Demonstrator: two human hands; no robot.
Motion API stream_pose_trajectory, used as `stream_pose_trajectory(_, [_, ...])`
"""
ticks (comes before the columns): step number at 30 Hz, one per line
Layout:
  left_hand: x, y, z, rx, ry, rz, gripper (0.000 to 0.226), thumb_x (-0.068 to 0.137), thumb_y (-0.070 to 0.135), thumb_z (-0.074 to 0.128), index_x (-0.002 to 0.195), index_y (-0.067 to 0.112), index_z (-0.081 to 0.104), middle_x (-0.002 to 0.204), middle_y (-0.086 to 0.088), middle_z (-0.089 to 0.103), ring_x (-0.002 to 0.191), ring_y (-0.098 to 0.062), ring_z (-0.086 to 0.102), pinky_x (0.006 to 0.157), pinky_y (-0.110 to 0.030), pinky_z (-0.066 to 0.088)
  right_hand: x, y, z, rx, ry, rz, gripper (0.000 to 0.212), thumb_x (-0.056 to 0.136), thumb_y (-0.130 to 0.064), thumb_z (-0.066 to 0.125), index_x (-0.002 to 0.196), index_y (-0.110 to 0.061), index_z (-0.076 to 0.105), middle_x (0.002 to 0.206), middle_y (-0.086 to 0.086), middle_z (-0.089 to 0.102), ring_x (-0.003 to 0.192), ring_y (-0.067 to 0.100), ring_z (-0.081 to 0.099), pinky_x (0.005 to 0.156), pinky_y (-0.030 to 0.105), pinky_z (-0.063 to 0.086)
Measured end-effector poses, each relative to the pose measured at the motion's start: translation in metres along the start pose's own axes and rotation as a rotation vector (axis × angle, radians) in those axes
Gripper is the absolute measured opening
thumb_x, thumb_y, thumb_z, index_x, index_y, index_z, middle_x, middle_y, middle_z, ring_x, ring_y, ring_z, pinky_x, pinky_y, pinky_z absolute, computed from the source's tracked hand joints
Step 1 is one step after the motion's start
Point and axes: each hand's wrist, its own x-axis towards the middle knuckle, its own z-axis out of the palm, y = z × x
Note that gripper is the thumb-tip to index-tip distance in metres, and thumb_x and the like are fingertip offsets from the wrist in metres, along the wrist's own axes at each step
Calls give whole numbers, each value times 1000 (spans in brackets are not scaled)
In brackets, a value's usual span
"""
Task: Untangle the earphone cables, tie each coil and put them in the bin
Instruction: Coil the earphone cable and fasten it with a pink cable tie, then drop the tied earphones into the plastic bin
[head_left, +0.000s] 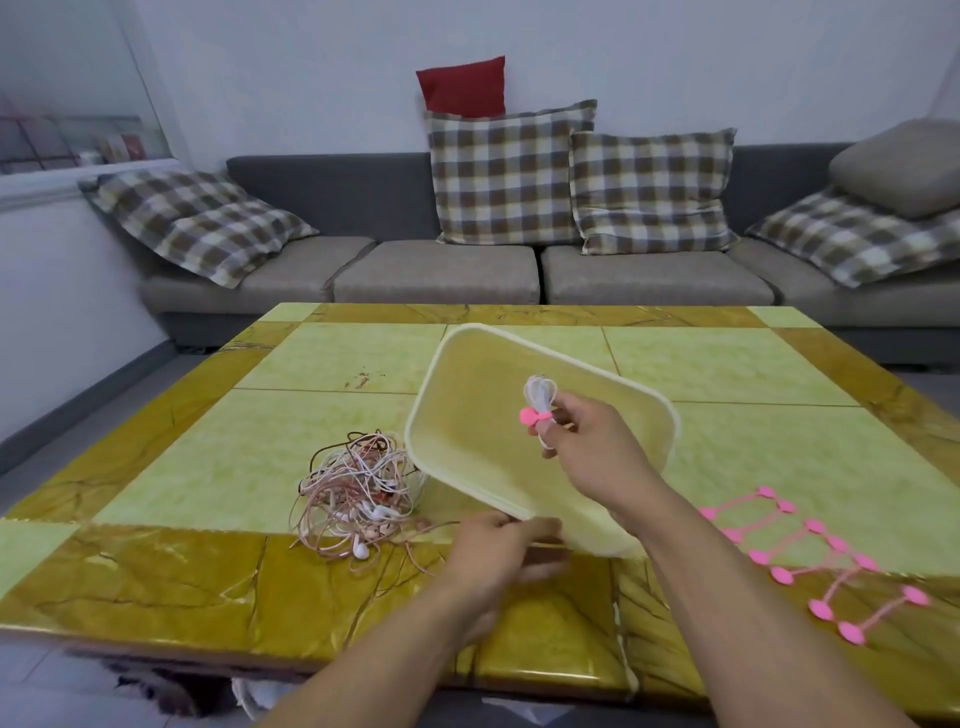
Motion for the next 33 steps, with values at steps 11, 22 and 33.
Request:
stream_pose_trajectory(11, [-30, -13, -5, 142, -215, 15, 13, 90, 10, 72, 100, 4, 78, 91, -9, 77, 72, -19, 73, 58, -25, 58, 36, 10, 53, -609, -263, 7, 31, 83, -27, 84, 113, -21, 76, 110, 3, 71, 100, 20, 65, 79, 25, 48])
stream_pose_trajectory(22, [-25, -17, -11, 75, -223, 14, 19, 89, 12, 74, 104, 0, 76, 98, -15, 76, 76, -24, 71, 56, -24, 58, 38, 13, 59, -713, -304, -16, 33, 96, -5, 59, 121, -21, 75, 124, 0, 72, 114, 19, 65, 95, 24, 49])
stream_pose_trajectory(33, [-4, 4, 12, -43, -121, 80, 18, 90, 12, 74, 95, -6, 74, 87, -12, 73, 69, -22, 71, 62, -30, 61, 2, -23, 10, -514, 26, -188, 12, 96, -35, 67, 99, -32, 78, 87, -18, 61, 72, -1, 54, 61, 11, 36])
